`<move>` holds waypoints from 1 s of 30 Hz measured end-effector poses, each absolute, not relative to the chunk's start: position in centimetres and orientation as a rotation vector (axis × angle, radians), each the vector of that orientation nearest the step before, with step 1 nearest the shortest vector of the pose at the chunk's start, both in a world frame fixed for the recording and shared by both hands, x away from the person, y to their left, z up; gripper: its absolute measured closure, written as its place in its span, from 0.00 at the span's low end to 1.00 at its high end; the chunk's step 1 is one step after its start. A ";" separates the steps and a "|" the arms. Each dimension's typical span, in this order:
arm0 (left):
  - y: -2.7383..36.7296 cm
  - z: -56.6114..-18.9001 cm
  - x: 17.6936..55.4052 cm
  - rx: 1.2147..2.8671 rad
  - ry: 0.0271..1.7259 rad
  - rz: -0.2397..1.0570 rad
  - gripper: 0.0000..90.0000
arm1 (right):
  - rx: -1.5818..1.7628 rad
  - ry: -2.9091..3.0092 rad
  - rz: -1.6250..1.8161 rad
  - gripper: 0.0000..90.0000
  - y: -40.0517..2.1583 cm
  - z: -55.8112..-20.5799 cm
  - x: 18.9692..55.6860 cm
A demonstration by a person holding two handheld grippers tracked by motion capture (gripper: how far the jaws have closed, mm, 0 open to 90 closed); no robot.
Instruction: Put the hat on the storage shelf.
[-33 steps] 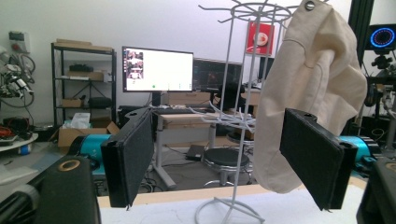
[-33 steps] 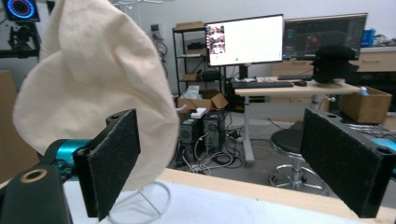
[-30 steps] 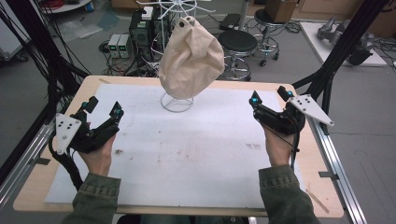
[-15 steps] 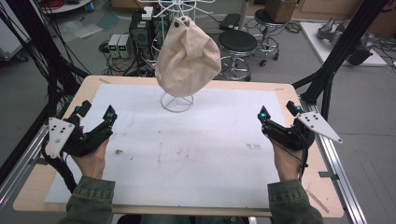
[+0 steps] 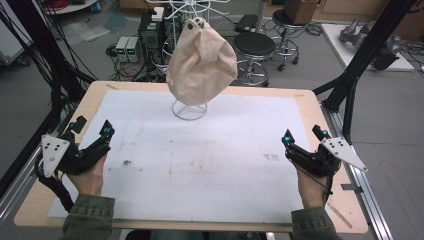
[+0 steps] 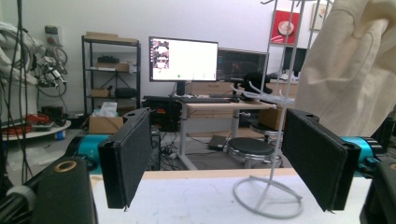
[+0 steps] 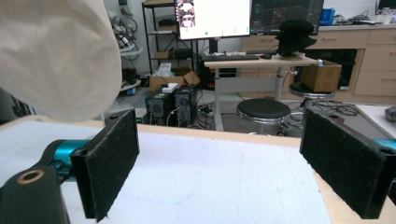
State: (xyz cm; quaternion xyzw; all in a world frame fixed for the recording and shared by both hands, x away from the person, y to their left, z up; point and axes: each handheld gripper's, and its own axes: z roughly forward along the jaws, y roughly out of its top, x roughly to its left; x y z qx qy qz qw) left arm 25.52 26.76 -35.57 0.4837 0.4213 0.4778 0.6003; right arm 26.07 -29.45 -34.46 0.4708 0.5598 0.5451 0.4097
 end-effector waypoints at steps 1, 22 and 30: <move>26.8 -35.6 25.5 1.121 0.977 1.107 0.28 | 1.186 1.410 1.373 0.12 -29.5 -34.5 26.1; 29.3 -42.0 25.0 1.246 1.092 1.091 0.28 | 1.349 1.544 1.251 0.12 -29.7 -41.4 25.2; 29.6 -42.7 25.2 1.247 1.133 1.064 0.27 | 1.365 1.521 1.233 0.12 -29.4 -41.5 24.7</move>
